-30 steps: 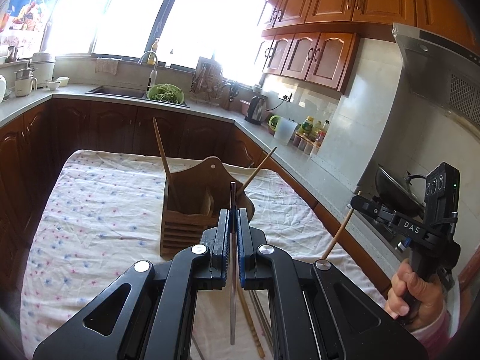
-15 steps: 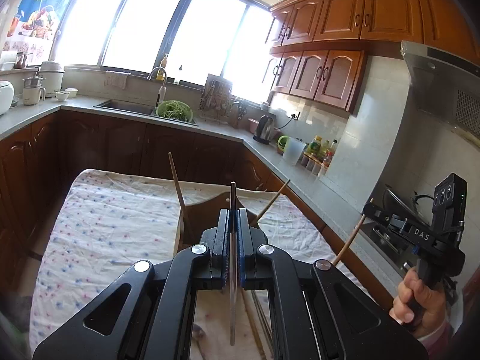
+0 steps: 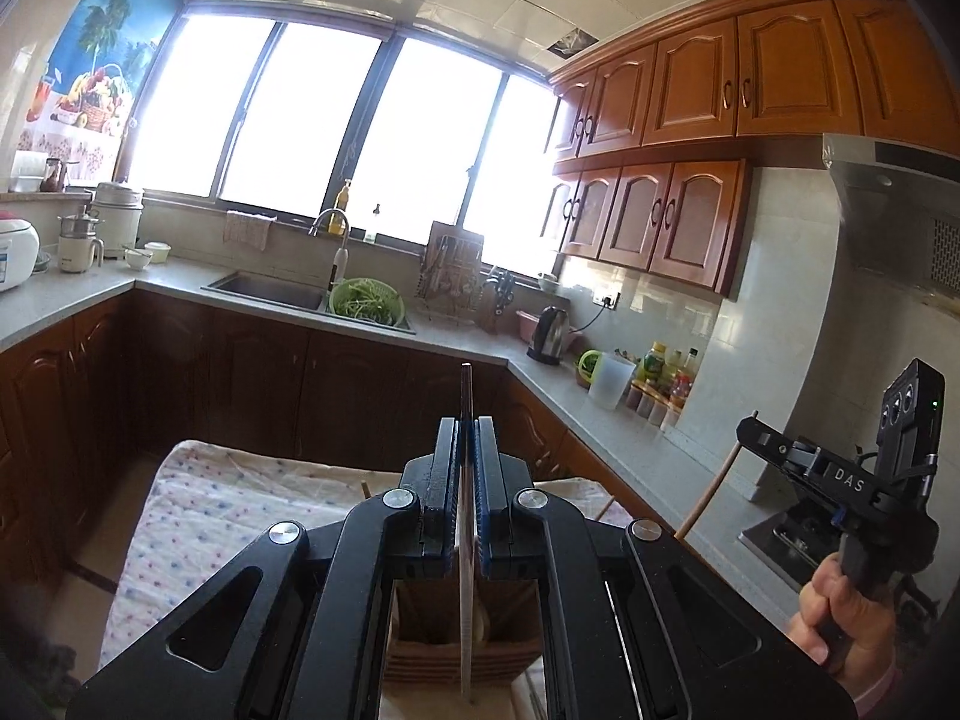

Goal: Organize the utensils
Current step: 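Lift both held chopsticks and carry them above the wooden holder, then lower both chopsticks into the holder and open both tools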

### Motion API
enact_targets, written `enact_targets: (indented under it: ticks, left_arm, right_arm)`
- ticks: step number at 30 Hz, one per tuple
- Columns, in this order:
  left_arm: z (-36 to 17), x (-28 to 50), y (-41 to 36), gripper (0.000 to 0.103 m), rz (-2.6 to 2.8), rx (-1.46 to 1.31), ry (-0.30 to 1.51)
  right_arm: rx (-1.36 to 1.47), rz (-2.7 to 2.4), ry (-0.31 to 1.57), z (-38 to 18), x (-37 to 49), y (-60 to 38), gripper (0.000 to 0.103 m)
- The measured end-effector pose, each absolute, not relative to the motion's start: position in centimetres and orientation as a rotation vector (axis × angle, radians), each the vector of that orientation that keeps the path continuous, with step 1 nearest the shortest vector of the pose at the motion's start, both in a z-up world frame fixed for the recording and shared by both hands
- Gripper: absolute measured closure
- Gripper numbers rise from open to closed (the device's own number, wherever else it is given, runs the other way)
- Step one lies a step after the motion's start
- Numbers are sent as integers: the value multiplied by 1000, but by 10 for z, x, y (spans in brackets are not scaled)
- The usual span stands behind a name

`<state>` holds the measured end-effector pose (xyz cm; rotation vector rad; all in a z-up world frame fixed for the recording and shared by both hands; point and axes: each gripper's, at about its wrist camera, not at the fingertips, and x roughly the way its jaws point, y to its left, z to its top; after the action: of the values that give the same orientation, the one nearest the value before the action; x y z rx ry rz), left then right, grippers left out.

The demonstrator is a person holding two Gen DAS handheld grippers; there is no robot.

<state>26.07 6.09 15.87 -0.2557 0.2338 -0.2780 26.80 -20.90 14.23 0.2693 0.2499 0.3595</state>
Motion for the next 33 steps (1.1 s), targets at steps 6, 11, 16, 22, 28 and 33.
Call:
enact_targets:
  ticks: [6,11,16,22,28,33]
  left_arm:
    - [150,295,69,100,-233,-275,200]
    - [123,311,69,100,-186,-303,189]
    - [87,318,67,100,-152,-325,199]
    - [54,325,60,99,-145,-327,251]
    - [36,327,54,98,-146,-311,293]
    - [39,328,54,98,-149,-306,308]
  right_arm:
    - [273,349,232,142,297,-202,98]
    - [269,325,235,121,312,-197,98]
    - [284,316,254,90,318,-194,98]
    - [290,304,304,59,324,-189,98]
    - [287,291,326,46,326,-188,98]
    - [290,295,342,47,326,-190,97]
